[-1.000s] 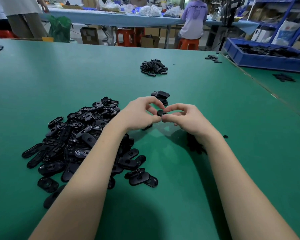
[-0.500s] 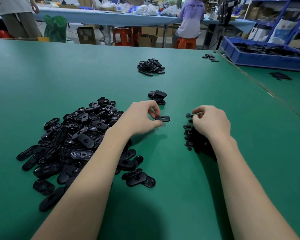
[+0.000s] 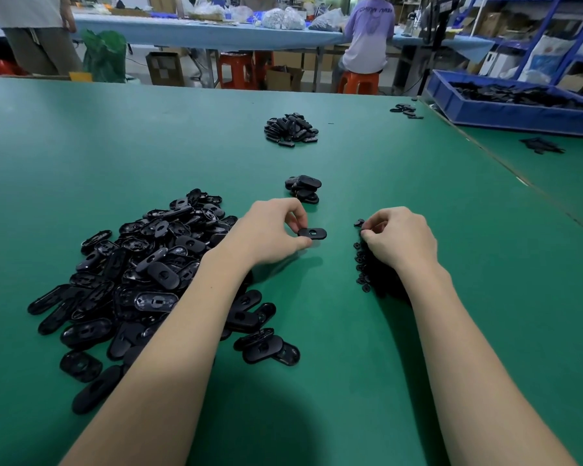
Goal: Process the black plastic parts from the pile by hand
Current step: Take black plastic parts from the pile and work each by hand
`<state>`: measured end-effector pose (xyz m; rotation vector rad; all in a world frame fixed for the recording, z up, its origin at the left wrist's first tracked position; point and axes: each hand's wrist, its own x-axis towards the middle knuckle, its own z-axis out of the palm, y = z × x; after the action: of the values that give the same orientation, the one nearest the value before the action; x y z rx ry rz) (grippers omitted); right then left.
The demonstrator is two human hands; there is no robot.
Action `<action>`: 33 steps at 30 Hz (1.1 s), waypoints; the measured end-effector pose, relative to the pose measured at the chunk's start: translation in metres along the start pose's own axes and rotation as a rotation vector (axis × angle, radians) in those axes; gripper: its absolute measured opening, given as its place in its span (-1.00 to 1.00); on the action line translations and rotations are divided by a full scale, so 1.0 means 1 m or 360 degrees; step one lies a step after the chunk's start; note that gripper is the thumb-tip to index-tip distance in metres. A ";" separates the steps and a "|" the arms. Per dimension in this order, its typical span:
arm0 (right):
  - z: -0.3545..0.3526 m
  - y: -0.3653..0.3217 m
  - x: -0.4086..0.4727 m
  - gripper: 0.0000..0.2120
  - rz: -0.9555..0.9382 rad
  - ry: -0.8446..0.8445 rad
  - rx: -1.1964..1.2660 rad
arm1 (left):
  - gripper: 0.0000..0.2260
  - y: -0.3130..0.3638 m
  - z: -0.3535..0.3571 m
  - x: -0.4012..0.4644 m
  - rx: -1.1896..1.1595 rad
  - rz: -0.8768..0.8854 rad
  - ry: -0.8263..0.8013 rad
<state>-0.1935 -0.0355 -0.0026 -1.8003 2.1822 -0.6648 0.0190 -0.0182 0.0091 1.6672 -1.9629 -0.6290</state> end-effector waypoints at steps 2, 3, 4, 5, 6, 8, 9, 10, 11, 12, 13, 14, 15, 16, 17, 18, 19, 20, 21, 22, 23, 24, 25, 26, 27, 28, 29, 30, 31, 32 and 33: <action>0.000 0.000 0.000 -0.90 0.0005 -0.0002 0.0048 | -0.79 -0.001 0.000 0.000 0.0002 0.0003 0.0007; 0.000 0.000 0.000 -0.92 0.0011 -0.0003 0.0084 | -0.80 -0.001 0.000 0.001 0.0003 0.0005 0.0007; 0.000 0.000 0.001 -0.93 0.0016 -0.0003 0.0136 | -0.80 -0.001 0.000 0.001 0.0004 0.0007 0.0007; -0.001 0.001 0.002 -0.95 0.0017 -0.0004 0.0210 | -0.80 -0.001 0.000 0.001 0.0005 0.0010 0.0009; -0.001 0.001 0.002 -0.96 0.0009 -0.0008 0.0305 | -0.80 -0.002 0.000 0.001 0.0004 0.0013 0.0014; -0.003 -0.001 0.004 -0.95 -0.0050 -0.0035 0.0501 | -0.80 -0.003 0.000 0.002 0.0000 0.0011 0.0023; -0.004 -0.003 0.003 -0.95 -0.0099 -0.0069 0.0593 | -0.80 -0.003 0.000 0.002 0.0001 0.0011 0.0026; -0.004 -0.006 0.003 -0.94 -0.0150 -0.0118 0.0682 | -0.80 -0.003 0.001 0.003 0.0003 0.0012 0.0029; -0.004 -0.008 0.002 -0.94 -0.0195 -0.0175 0.0760 | -0.80 -0.004 0.001 0.003 0.0002 0.0015 0.0034; -0.004 -0.011 0.001 -0.94 -0.0233 -0.0237 0.0816 | -0.80 -0.004 0.001 0.003 -0.0002 0.0020 0.0041; -0.005 -0.012 -0.001 -0.94 -0.0271 -0.0301 0.0849 | -0.80 -0.004 0.001 0.003 -0.0008 0.0027 0.0051; -0.005 -0.014 -0.002 -0.94 -0.0308 -0.0365 0.0875 | -0.80 -0.004 0.001 0.004 -0.0013 0.0035 0.0065; -0.005 -0.015 -0.004 -0.95 -0.0338 -0.0419 0.0900 | -0.80 -0.004 0.001 0.004 -0.0017 0.0043 0.0079; -0.005 -0.017 -0.005 -0.95 -0.0359 -0.0456 0.0919 | -0.81 -0.005 0.001 0.004 -0.0018 0.0050 0.0093; -0.005 -0.018 -0.005 -0.94 -0.0373 -0.0475 0.0923 | -0.81 -0.005 0.001 0.003 -0.0015 0.0059 0.0105; -0.005 -0.019 -0.006 -0.94 -0.0385 -0.0483 0.0919 | -0.81 -0.004 0.001 0.003 -0.0010 0.0068 0.0114; -0.004 -0.019 -0.007 -0.93 -0.0395 -0.0487 0.0913 | -0.80 -0.004 0.001 0.003 -0.0004 0.0076 0.0119; -0.004 -0.020 -0.007 -0.92 -0.0402 -0.0488 0.0908 | -0.80 -0.003 0.000 0.003 0.0002 0.0084 0.0121; -0.004 -0.020 -0.007 -0.93 -0.0407 -0.0487 0.0898 | -0.80 -0.003 0.000 0.002 0.0008 0.0092 0.0124; -0.004 -0.020 -0.007 -0.93 -0.0405 -0.0485 0.0887 | -0.80 -0.002 -0.001 0.002 0.0015 0.0102 0.0129; -0.004 -0.019 -0.007 -0.94 -0.0398 -0.0484 0.0876 | -0.80 -0.001 -0.001 0.002 0.0026 0.0115 0.0135; -0.004 -0.019 -0.007 -0.95 -0.0386 -0.0482 0.0866 | -0.80 -0.001 -0.002 0.002 0.0038 0.0127 0.0142; -0.004 -0.019 -0.008 -0.95 -0.0373 -0.0477 0.0862 | -0.80 -0.001 -0.002 0.002 0.0048 0.0135 0.0148; -0.004 -0.020 -0.008 -0.94 -0.0358 -0.0470 0.0868 | -0.80 0.000 -0.002 0.002 0.0056 0.0140 0.0156; -0.004 -0.020 -0.008 -0.94 -0.0338 -0.0469 0.0886 | -0.80 0.000 -0.002 0.002 0.0062 0.0144 0.0164; -0.005 -0.021 -0.008 -0.94 -0.0313 -0.0474 0.0911 | -0.80 0.000 -0.002 0.002 0.0071 0.0147 0.0172; -0.005 -0.022 -0.008 -0.93 -0.0288 -0.0480 0.0932 | -0.81 0.001 -0.002 0.002 0.0087 0.0149 0.0183; -0.006 -0.022 -0.008 -0.92 -0.0264 -0.0483 0.0947 | -0.81 0.002 -0.002 0.001 0.0109 0.0153 0.0197; -0.007 -0.023 -0.008 -0.92 -0.0240 -0.0485 0.0959 | -0.82 0.003 -0.002 0.001 0.0132 0.0165 0.0211; -0.008 -0.024 -0.008 -0.93 -0.0217 -0.0491 0.0976 | -0.82 0.004 -0.003 0.000 0.0150 0.0191 0.0219; -0.009 -0.024 -0.008 -0.92 -0.0198 -0.0504 0.0992 | -0.81 0.005 -0.003 -0.001 0.0168 0.0227 0.0223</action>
<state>-0.1748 -0.0290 0.0158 -1.5727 1.4526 -0.8916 0.0171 -0.0170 0.0144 1.5687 -2.0215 -0.3519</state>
